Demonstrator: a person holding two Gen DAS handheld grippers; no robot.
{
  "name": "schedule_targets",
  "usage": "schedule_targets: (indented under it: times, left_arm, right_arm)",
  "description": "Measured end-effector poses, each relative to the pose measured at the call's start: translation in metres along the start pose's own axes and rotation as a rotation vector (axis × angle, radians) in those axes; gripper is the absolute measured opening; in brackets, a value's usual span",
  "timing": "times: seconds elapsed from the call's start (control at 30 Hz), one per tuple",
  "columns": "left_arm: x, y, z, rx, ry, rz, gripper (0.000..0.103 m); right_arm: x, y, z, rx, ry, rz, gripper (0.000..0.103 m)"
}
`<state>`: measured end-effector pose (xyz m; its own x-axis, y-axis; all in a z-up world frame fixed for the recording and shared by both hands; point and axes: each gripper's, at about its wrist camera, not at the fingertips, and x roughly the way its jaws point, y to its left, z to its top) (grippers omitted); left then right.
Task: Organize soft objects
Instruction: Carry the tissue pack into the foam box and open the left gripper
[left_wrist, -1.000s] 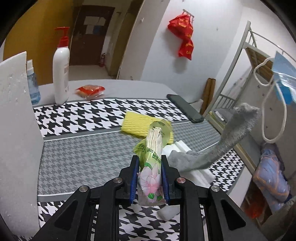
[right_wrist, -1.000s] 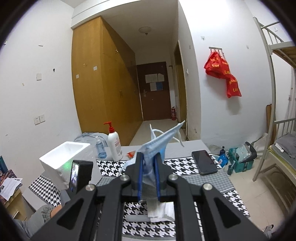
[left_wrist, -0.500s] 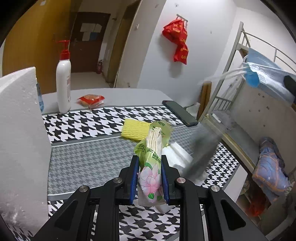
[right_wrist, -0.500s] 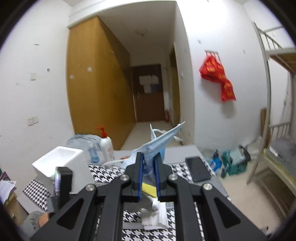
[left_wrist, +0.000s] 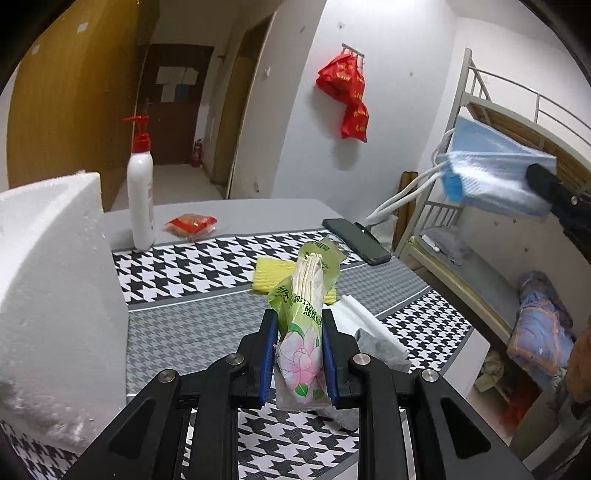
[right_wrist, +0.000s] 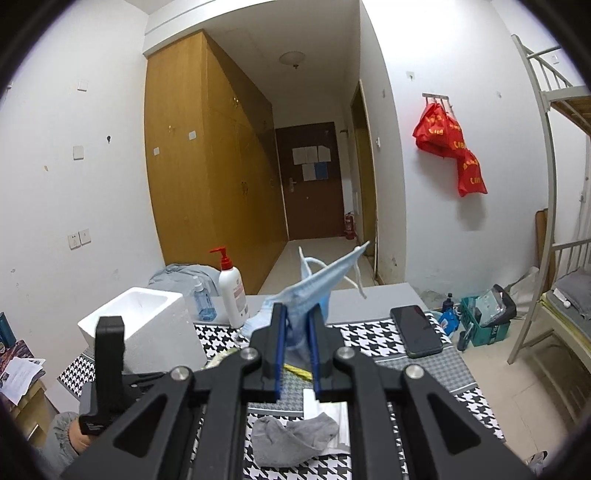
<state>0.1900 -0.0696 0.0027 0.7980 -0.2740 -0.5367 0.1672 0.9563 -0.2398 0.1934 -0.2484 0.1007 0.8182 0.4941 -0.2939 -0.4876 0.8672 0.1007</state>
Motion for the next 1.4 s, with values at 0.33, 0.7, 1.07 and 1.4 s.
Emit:
schedule_targets:
  times: [0.33, 0.7, 1.07, 1.4]
  left_arm:
    - [-0.024, 0.002, 0.011, 0.033, -0.05, 0.032, 0.024]
    - [-0.059, 0.005, 0.025, 0.074, -0.113, 0.079, 0.024]
    - [-0.084, 0.015, 0.036, 0.099, -0.163, 0.135, 0.024]
    - [-0.101, 0.028, 0.038, 0.119, -0.197, 0.155, 0.024]
  right_arm:
    - [0.003, 0.002, 0.002, 0.006, -0.014, 0.023, 0.015]
    - [0.012, 0.015, -0.001, 0.019, -0.02, 0.069, 0.015]
    - [0.023, 0.035, -0.009, 0.013, -0.015, 0.105, 0.015]
    - [0.032, 0.046, -0.022, 0.031, 0.009, 0.072, 0.015]
